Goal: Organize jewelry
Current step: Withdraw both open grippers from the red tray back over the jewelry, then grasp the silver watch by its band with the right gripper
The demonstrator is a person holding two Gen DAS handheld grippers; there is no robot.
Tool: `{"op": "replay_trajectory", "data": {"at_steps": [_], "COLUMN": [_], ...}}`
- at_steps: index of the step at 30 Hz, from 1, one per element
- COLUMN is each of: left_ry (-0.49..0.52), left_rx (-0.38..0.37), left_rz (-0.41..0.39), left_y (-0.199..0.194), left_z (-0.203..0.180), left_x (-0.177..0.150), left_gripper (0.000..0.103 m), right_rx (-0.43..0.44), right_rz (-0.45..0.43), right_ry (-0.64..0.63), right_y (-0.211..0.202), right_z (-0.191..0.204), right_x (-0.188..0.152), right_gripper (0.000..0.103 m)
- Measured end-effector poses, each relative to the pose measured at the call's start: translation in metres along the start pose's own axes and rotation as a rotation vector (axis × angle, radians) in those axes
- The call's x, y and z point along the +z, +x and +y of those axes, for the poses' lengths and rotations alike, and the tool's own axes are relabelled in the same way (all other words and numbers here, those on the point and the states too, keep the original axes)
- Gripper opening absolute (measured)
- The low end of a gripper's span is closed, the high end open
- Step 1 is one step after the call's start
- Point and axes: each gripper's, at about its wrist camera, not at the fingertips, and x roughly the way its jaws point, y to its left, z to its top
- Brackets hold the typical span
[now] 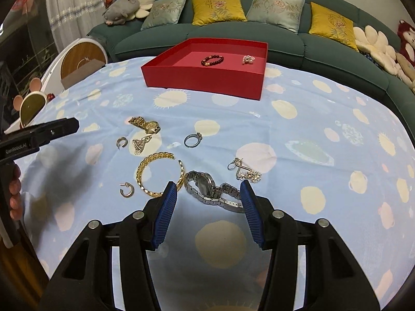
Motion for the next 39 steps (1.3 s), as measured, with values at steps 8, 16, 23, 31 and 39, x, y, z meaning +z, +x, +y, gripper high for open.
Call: {"op": "replay_trajectory", "data": {"at_steps": [8, 16, 23, 31, 39], "left_ry": [0.001, -0.021, -0.023, -0.018, -0.001], "left_rx": [-0.017, -0.033, -0.034, -0.060, -0.086], "left_rz": [0.014, 0.030, 0.030, 0.051, 0.061], "left_y": [0.002, 0.006, 0.007, 0.014, 0.016], "left_z": [0.001, 0.009, 0.010, 0.003, -0.005], "left_x": [-0.002, -0.003, -0.002, -0.005, -0.008], "left_gripper": [0.053, 0.053, 0.053, 0.053, 0.053], "right_rx": [0.035, 0.064, 0.080, 0.078, 0.080], "right_rz": [0.035, 0.086, 0.153, 0.185, 0.181], "right_ry": [-0.108, -0.111, -0.042, -0.018, 0.020], "right_y": [0.015, 0.026, 0.023, 0.029, 0.028], "right_z": [0.010, 0.007, -0.001, -0.003, 0.004], "right_x": [0.007, 0.008, 0.006, 0.004, 0.005], "right_gripper": [0.049, 0.047, 0.029, 0.019, 0.014]}}
